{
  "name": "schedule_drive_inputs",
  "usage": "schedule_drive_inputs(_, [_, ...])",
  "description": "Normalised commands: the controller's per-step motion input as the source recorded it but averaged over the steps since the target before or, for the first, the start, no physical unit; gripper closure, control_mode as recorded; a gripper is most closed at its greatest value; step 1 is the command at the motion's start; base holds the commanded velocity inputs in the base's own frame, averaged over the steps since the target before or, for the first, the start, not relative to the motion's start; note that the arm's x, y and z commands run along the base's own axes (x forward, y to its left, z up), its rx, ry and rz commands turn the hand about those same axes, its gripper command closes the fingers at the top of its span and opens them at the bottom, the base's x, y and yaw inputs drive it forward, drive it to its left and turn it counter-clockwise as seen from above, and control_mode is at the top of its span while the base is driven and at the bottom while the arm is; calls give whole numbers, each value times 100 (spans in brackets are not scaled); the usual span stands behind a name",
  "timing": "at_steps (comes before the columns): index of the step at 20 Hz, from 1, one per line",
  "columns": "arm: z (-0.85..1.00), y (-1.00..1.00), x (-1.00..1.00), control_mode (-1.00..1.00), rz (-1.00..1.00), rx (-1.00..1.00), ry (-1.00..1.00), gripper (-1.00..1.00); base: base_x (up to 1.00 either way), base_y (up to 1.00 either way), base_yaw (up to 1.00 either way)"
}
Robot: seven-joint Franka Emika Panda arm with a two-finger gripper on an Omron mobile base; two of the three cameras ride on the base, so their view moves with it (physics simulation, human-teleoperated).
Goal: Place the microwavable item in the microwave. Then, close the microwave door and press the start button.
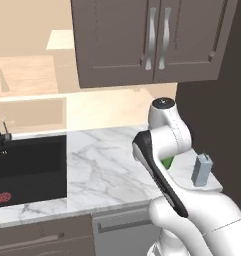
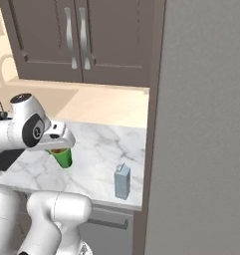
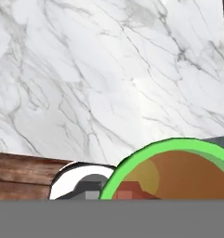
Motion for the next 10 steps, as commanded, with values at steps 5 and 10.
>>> schedule_drive_inputs(5, [0,0,0,100,0,0,0,100,-100,49,-7])
schedule_drive_inputs(10, [0,0,0,100,0,0,0,100,-100,70,-30])
